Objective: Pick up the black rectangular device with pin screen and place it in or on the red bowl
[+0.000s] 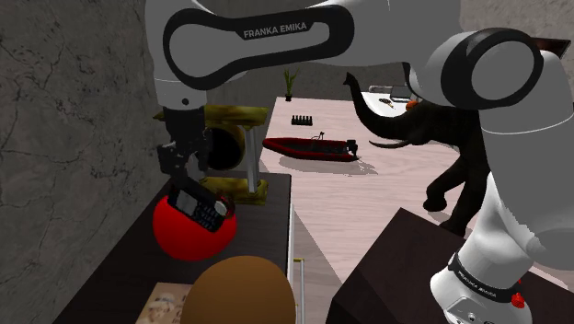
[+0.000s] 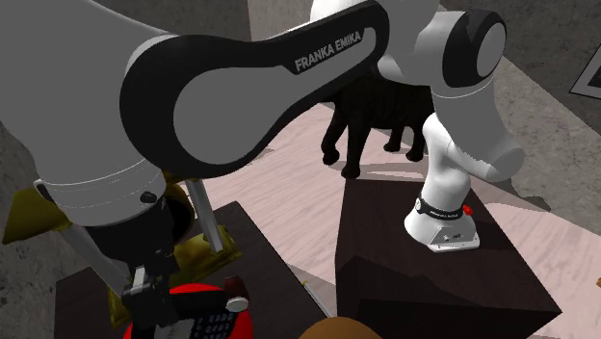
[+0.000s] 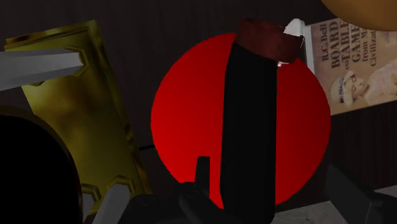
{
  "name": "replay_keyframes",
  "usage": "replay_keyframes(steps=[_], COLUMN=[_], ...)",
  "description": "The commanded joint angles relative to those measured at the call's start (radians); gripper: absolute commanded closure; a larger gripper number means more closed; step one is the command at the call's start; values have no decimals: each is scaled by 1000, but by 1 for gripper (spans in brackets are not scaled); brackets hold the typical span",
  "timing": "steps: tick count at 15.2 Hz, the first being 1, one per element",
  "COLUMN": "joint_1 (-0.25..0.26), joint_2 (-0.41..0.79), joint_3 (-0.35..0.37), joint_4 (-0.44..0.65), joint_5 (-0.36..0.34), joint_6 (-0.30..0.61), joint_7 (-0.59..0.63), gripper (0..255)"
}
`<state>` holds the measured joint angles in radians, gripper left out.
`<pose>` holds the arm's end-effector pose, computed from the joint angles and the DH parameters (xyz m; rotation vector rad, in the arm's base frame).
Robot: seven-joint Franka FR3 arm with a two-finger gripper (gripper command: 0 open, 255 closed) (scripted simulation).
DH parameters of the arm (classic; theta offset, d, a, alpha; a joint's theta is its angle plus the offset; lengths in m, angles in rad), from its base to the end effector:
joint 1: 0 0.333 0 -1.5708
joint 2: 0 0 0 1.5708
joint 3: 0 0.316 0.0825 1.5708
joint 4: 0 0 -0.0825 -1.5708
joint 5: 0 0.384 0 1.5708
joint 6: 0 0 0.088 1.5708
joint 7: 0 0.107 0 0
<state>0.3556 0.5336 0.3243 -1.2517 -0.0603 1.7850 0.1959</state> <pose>0.5866 0.4000 0.4689 -2.9599 -0.6801 0.0308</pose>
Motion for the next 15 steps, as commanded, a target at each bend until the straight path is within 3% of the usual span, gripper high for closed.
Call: replay_keyframes(steps=[1,4,8,15], joint_1=[0,0,9,9], joint_2=[0,0,15,15], joint_3=[0,0,0,0], joint_4=[0,0,152,152], joint_5=[0,0,-3,-3], joint_6=[0,0,-137,-137], joint_7=[0,0,-1,-1], gripper=[0,0,0,0])
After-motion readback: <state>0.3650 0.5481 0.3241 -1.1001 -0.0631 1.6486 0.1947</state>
